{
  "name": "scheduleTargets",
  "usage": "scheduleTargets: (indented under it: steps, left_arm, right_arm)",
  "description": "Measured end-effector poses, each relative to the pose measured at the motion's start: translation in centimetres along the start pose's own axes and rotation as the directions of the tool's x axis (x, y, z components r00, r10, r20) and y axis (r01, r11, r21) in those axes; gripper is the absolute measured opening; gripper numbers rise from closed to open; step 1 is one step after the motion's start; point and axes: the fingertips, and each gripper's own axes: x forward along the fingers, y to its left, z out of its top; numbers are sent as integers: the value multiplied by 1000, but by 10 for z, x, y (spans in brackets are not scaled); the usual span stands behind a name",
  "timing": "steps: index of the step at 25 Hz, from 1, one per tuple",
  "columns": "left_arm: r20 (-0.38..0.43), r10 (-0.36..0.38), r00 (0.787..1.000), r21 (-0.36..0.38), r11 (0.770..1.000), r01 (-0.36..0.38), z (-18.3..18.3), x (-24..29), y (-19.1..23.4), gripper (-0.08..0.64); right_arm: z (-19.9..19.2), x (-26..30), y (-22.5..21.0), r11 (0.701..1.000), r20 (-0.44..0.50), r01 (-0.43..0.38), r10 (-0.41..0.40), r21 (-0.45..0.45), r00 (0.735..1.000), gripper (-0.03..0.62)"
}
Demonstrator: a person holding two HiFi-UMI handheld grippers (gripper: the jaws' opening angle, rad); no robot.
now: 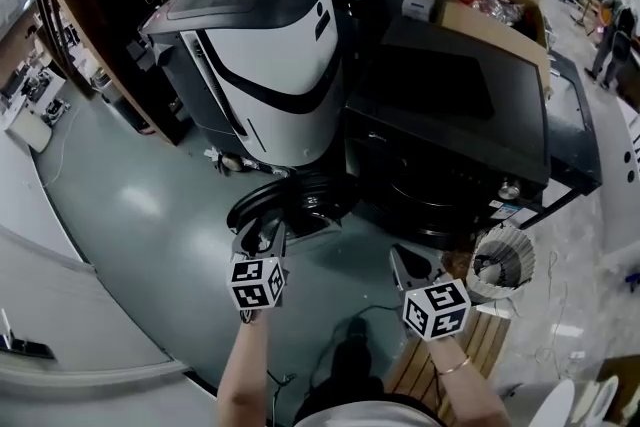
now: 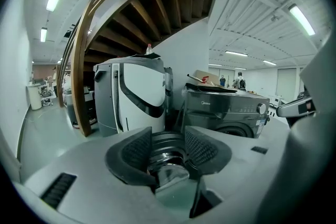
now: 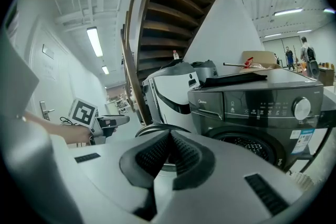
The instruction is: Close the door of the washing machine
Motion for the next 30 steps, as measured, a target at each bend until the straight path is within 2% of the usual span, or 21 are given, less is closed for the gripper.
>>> scheduleTargets:
  steps: [7,18,24,30]
  left_arm:
    - [-67,4,998,18,1000,-3,-6,71,39,219]
    - [-197,-13,980,105,994,34,-24,145,78,232]
    - [-318,-32,948,168,982,90,-42,174,89,242]
    - [-421,-60,905,235,956,173,-50,198,93,245]
  right_arm:
    - [1,67,-9,1000,-52,-14,14,0,999,8]
    - [-8,133,-14,999,-114,-46,46,2,992,8]
    - [-15,145,-24,999,-145,-40,43,18,989,8]
    - [-20,149,-39,999,-157,-24,28,33,987,8]
